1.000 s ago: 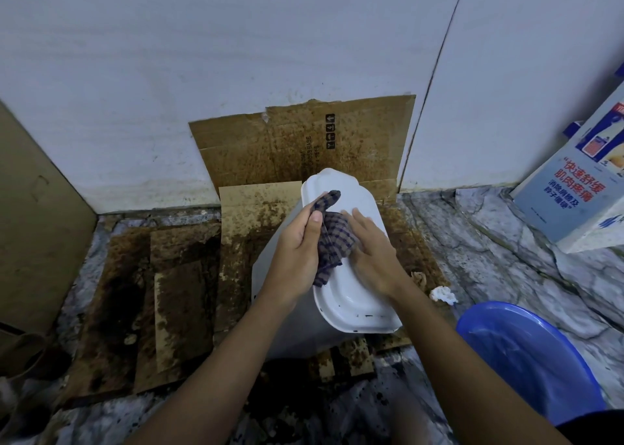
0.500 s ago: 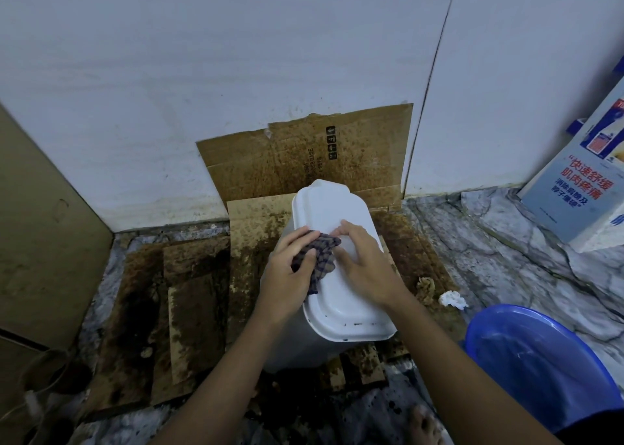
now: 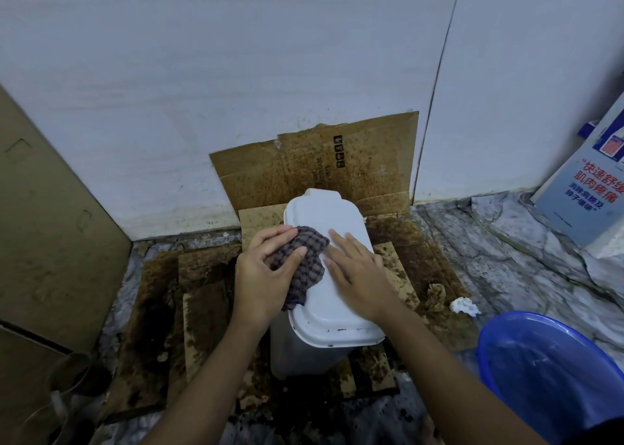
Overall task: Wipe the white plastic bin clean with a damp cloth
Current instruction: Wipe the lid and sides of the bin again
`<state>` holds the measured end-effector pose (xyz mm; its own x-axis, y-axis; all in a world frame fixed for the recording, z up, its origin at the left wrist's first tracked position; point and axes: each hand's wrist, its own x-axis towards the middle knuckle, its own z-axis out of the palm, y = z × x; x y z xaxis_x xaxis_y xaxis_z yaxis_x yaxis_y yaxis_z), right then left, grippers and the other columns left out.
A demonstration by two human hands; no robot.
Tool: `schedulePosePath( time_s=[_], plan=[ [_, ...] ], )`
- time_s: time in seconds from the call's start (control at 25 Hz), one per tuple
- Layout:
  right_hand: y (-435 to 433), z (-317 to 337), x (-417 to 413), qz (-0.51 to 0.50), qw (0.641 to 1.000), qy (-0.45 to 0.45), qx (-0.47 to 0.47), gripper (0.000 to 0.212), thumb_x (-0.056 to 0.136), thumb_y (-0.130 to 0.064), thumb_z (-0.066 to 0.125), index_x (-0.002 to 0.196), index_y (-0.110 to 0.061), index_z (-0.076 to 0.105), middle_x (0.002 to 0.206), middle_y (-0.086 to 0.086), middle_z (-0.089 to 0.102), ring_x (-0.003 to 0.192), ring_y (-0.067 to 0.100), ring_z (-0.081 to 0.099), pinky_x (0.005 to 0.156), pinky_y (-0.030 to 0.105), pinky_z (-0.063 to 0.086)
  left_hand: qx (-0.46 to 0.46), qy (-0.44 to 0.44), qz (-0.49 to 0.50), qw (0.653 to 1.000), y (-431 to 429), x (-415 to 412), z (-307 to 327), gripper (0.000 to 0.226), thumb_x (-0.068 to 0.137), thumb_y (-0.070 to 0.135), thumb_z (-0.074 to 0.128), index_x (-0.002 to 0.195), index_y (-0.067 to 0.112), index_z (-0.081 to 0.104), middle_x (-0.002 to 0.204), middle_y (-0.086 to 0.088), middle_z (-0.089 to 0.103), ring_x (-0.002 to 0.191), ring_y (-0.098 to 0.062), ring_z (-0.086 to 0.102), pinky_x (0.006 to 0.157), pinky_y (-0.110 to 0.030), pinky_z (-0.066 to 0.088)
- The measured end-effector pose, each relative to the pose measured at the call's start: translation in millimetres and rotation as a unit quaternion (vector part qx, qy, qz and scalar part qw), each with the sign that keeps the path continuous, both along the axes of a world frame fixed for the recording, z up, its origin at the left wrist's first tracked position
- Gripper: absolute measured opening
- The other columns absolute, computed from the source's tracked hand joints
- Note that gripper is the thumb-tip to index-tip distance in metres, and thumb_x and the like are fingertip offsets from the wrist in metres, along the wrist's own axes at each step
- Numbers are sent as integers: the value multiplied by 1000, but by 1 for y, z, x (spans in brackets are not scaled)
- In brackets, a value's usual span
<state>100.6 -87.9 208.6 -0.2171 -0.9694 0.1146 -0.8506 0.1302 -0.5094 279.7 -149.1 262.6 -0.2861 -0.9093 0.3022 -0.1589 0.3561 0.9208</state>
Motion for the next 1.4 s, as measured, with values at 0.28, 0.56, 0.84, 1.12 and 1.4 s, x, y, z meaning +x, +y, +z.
schedulePosePath(
  time_s=[0.28,0.56,0.84,1.12,1.4],
  plan=[
    [-5,4,21,-67,998,-19,0,46,105,-54,31,149,-45,38,166,-10,22,156,22,0,119,62,7,90,147,12,985,6,4,9,38,81,14,80,118,8,74,127,0,69,116,-12,67,97,-36,57],
    [0,3,17,-7,1000,11,-3,47,107,-50,28,154,-45,31,166,-15,20,152,24,17,116,57,26,143,186,26,972,11,4,4,34,83,9,79,116,7,75,122,0,72,113,-14,70,96,-37,58],
    [-9,-7,40,-7,999,-37,3,56,99,-62,9,153,-52,22,167,-22,7,151,30,12,115,64,23,146,146,68,976,-4,25,-8,34,83,18,81,115,10,76,120,0,73,109,-14,71,93,-42,60],
    [-19,-17,48,-6,998,-56,-11,63,97,-65,5,154,-49,26,167,-21,7,152,32,10,119,58,23,1,-153,78,985,-16,59,-41,37,90,35,73,127,29,69,133,8,53,126,-15,45,106,-34,46],
    [-20,-15,51,20,996,-82,-28,47,109,-45,23,155,-40,32,168,-15,6,154,16,4,122,36,-1,42,-272,-8,961,-19,73,-52,66,93,75,37,149,42,45,164,14,25,150,-14,24,122,-49,25]
  ],
)
